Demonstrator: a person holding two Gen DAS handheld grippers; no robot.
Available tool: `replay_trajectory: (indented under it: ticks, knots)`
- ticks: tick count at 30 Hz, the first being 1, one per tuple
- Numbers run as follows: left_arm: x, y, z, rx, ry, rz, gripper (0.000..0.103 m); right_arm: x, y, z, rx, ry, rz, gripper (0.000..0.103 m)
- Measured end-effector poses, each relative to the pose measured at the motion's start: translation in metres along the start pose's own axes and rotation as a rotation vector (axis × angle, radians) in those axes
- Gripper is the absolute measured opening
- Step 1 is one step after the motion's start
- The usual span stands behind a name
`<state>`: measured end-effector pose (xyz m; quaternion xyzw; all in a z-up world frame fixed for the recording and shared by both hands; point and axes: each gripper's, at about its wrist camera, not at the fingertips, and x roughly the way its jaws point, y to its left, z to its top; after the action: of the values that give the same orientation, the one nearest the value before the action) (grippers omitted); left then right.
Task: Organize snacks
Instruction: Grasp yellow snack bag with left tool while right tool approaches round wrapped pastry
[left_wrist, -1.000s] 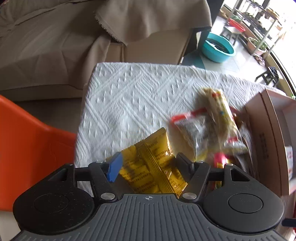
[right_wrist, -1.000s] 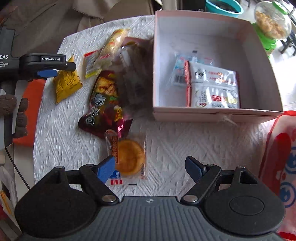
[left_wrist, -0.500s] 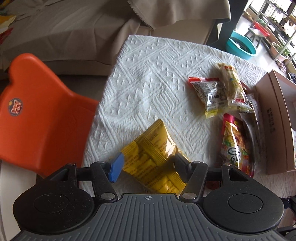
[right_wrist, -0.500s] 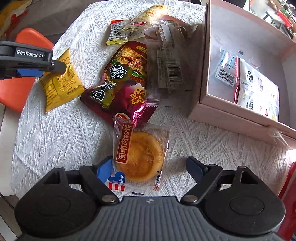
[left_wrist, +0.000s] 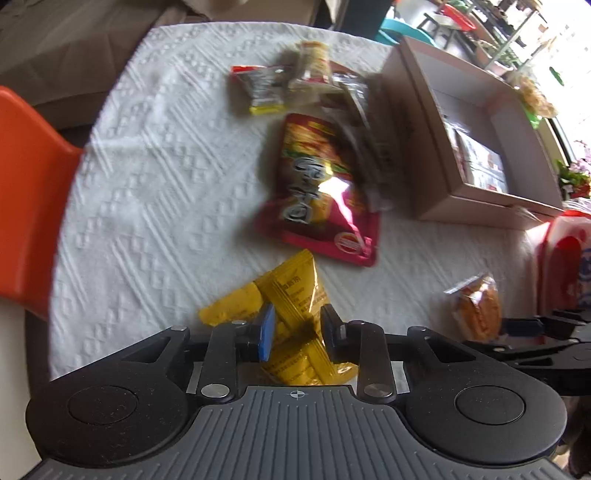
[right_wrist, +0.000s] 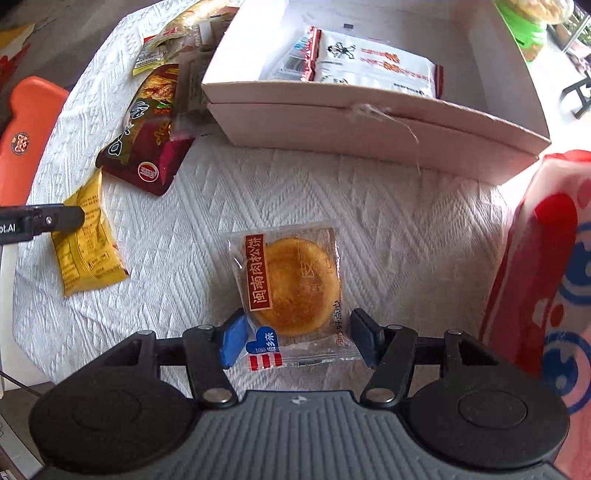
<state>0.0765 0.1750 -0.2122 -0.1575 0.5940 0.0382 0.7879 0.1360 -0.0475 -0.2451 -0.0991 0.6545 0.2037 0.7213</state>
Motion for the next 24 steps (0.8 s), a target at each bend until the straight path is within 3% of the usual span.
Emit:
replay_trajectory:
  ticks: [2,5,10,15,19,22,24]
  knots:
    - [0.004,-0.014,-0.004,0.014,0.004,-0.031,0.031,-0.001,-0.005,-0.003,-0.002,0.003,0.023,0.069]
    - [0.004,-0.027,-0.006,0.013,-0.019,0.02,0.031,0.001,-0.007,-0.004,-0.009,0.004,0.062,0.083]
    - [-0.007,-0.016,-0.009,-0.111,-0.089,0.055,0.032,0.004,-0.003,-0.009,-0.048,-0.01,0.109,0.102]
    - [-0.036,0.009,-0.016,-0.27,-0.196,0.113,0.032,0.007,0.017,-0.022,-0.178,-0.042,0.036,0.103]
    - [-0.038,0.022,-0.029,-0.402,-0.16,0.057,0.033,0.012,0.036,-0.034,-0.319,-0.058,-0.062,0.103]
    - [-0.03,0.008,-0.029,-0.388,-0.145,0.041,0.033,0.013,0.041,-0.036,-0.337,-0.07,-0.079,0.103]
    - [-0.019,-0.008,-0.023,-0.319,-0.111,0.096,0.034,0.012,0.04,-0.036,-0.351,-0.062,-0.076,0.103]
